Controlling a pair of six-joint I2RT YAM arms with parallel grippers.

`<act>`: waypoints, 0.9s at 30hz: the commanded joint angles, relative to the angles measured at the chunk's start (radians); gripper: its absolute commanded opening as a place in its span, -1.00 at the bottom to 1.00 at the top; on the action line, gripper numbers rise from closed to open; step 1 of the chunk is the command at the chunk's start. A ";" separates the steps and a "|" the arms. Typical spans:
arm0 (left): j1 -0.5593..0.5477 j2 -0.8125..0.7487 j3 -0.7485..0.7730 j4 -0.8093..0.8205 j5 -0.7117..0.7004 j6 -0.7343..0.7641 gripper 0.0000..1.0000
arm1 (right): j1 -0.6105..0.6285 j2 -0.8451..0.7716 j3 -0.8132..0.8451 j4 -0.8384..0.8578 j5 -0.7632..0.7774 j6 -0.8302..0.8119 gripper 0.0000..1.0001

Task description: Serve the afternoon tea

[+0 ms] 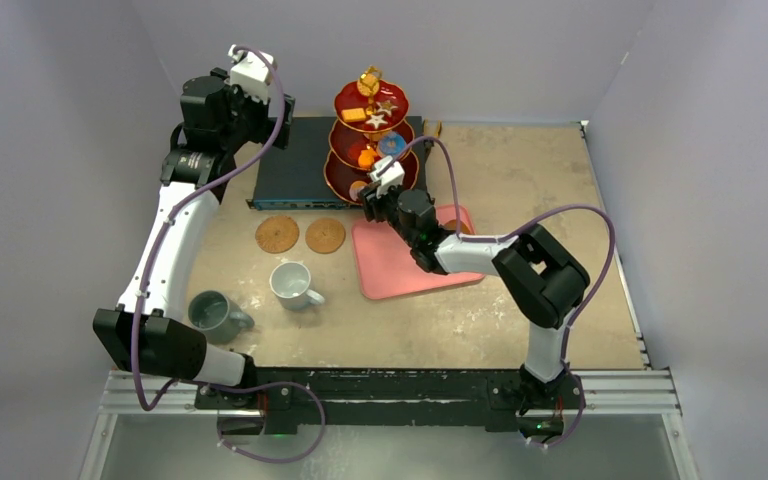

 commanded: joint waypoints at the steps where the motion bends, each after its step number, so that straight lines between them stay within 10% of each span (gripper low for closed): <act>1: 0.009 -0.021 0.015 0.025 0.007 -0.007 0.99 | -0.004 -0.034 0.035 0.074 0.024 0.004 0.05; 27: 0.009 -0.015 0.030 0.017 0.010 -0.006 0.99 | -0.009 -0.324 -0.295 0.078 0.056 0.017 0.02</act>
